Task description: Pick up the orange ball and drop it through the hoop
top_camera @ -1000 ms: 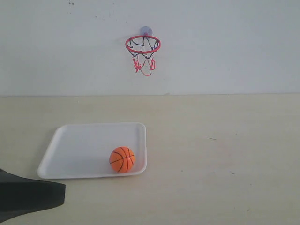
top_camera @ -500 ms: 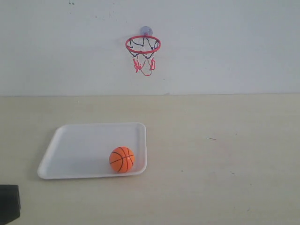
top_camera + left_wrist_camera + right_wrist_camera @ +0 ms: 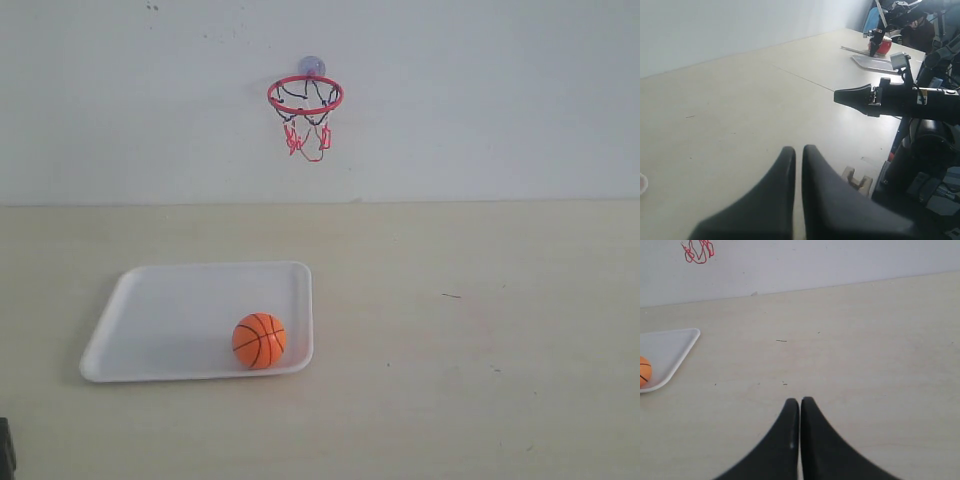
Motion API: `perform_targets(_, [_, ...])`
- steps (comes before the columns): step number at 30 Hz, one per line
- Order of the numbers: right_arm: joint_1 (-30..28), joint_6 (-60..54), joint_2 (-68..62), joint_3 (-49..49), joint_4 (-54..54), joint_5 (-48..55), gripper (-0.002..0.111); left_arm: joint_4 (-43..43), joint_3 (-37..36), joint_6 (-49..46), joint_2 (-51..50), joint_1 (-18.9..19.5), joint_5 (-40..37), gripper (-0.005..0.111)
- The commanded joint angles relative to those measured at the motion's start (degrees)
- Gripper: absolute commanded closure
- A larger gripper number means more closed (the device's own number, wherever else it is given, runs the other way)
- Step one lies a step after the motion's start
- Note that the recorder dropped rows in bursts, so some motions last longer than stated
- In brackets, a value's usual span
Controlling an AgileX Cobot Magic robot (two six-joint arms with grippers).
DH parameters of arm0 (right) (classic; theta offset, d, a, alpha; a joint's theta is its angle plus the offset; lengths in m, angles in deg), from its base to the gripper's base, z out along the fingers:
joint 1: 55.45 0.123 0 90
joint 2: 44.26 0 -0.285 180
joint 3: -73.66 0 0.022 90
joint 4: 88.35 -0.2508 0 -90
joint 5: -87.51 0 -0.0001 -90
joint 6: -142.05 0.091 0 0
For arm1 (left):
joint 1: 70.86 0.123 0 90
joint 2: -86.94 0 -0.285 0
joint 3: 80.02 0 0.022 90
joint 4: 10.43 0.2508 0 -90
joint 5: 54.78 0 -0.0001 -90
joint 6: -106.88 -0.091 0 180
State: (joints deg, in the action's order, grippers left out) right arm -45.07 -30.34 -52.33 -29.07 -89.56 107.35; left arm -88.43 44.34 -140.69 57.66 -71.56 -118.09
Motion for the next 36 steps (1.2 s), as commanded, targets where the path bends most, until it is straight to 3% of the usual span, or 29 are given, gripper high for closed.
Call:
perform_targets(1, [-0.07,-0.22,0.28,-0.05,0.22,-0.67,0.108,-0.06,-0.31,0.38,0.33,0.09,-3.04,0.103])
perform_targets(7, [-0.07,-0.22,0.28,-0.05,0.22,-0.67,0.108,-0.67,-0.31,0.76,2.75,0.09,-4.98,0.103])
perform_targets(15, [-0.07,-0.22,0.28,-0.05,0.22,-0.67,0.108,-0.59,-0.31,1.77,14.50,0.09,13.83,0.103])
perform_targets(20, [-0.07,-0.22,0.28,-0.05,0.22,-0.67,0.108,1.76,-0.31,4.65,16.60,0.09,21.15,0.103])
perform_targets(26, [-0.07,-0.22,0.28,-0.05,0.22,-0.67,0.108,15.27,-4.67,20.32,16.74,0.09,32.82,0.103])
perform_targets(32, [-0.07,-0.22,0.28,-0.05,0.22,-0.67,0.108,39.07,-13.05,48.01,21.49,0.09,45.45,0.103])
perform_targets(36, [-0.07,-0.22,0.28,-0.05,0.22,-0.67,0.108,53.14,-17.29,60.91,21.49,0.09,49.91,0.103])
